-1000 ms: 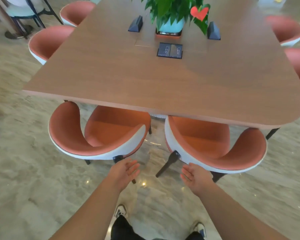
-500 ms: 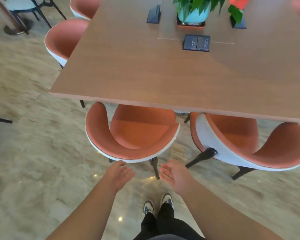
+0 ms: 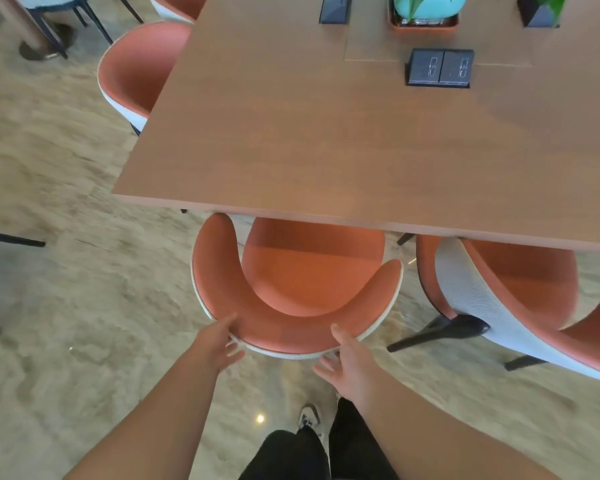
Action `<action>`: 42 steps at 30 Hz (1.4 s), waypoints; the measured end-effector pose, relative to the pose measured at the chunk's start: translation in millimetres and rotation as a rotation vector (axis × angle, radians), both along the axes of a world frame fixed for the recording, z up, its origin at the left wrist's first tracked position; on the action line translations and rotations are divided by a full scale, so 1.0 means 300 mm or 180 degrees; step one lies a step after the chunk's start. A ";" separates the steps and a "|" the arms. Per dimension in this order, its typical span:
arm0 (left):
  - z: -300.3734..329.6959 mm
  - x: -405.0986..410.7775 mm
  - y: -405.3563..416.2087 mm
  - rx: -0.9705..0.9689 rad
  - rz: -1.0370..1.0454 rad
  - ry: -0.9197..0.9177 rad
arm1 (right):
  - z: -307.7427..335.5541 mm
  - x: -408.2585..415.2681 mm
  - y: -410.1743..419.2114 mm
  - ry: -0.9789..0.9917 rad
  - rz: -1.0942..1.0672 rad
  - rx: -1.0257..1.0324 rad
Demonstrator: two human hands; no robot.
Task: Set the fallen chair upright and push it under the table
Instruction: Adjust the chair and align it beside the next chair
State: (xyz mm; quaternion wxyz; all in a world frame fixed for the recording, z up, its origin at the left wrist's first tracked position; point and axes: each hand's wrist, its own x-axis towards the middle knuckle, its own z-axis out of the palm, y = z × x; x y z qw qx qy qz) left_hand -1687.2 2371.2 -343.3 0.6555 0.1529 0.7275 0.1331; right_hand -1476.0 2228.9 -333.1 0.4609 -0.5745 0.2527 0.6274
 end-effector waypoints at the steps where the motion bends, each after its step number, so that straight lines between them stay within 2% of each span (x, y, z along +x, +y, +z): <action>1: -0.019 -0.007 0.027 -0.0003 -0.0062 -0.0003 | -0.015 -0.007 0.016 0.0004 -0.0084 -0.0029; 8: -0.145 -0.050 0.149 -0.0139 -0.0026 -0.0221 | -0.115 -0.059 0.086 -0.0101 -0.0806 -0.0422; 14: -0.188 -0.061 0.221 -0.0138 0.0202 -0.0554 | -0.177 -0.079 0.120 -0.0192 -0.1023 -0.0602; 20: -0.205 -0.052 0.221 -0.0032 0.0229 -0.0089 | -0.206 -0.075 0.118 -0.0421 -0.1021 -0.0778; 29: -0.175 0.079 0.170 0.0262 0.0337 -0.0058 | -0.194 0.104 0.125 -0.0870 -0.0804 -0.0715; 42: -0.172 0.229 0.117 0.0119 0.0409 -0.0050 | -0.213 0.290 0.112 -0.0866 -0.0591 -0.0639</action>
